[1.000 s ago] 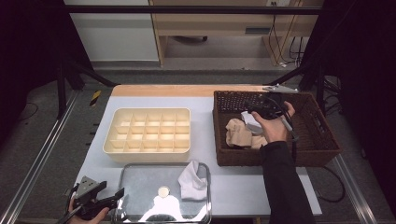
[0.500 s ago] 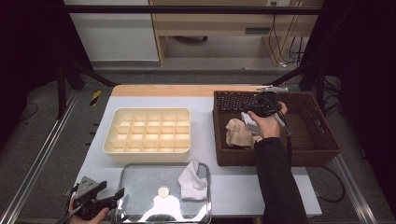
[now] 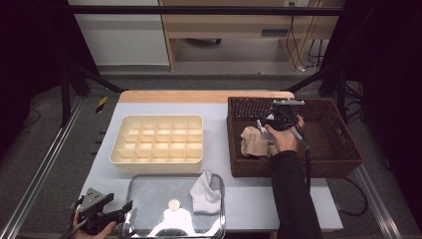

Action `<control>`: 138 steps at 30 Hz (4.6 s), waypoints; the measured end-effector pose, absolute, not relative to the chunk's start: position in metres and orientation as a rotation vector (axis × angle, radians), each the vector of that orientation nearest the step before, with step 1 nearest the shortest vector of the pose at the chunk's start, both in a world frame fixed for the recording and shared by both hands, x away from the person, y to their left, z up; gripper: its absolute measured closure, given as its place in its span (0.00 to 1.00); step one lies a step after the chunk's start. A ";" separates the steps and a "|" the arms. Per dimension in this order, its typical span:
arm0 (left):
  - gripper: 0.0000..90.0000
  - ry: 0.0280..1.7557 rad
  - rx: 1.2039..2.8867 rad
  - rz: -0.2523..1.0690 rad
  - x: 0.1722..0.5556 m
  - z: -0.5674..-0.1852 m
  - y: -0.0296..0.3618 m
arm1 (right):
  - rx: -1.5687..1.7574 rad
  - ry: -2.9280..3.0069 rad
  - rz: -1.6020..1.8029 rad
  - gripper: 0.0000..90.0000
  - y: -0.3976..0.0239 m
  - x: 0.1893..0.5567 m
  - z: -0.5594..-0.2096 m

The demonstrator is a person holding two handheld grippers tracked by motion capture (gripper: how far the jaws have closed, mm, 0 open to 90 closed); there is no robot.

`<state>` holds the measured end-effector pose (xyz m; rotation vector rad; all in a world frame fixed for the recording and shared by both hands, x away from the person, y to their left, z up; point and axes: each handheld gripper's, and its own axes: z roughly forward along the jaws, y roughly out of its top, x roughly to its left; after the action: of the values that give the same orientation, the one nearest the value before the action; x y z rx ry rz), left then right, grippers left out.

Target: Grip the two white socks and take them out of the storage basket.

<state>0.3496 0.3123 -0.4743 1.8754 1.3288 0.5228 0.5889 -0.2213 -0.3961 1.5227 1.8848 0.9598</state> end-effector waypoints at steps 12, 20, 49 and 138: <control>0.26 1.326 1.880 0.525 0.349 -0.474 0.312 | 1.567 1.937 0.889 0.41 -0.219 0.594 -0.413; 0.26 1.327 1.879 0.525 0.349 -0.474 0.312 | 1.599 1.972 0.834 0.41 -0.220 0.596 -0.418; 0.26 1.328 1.876 0.526 0.349 -0.474 0.312 | 1.719 2.013 0.856 0.98 -0.225 0.587 -0.413; 0.26 1.327 1.878 0.526 0.349 -0.474 0.312 | 1.532 1.893 1.045 0.96 -0.230 0.565 -0.385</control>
<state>0.3494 0.3117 -0.4742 1.8780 1.3274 0.5264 0.5646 -0.2298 -0.3846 1.5323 1.8927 1.0447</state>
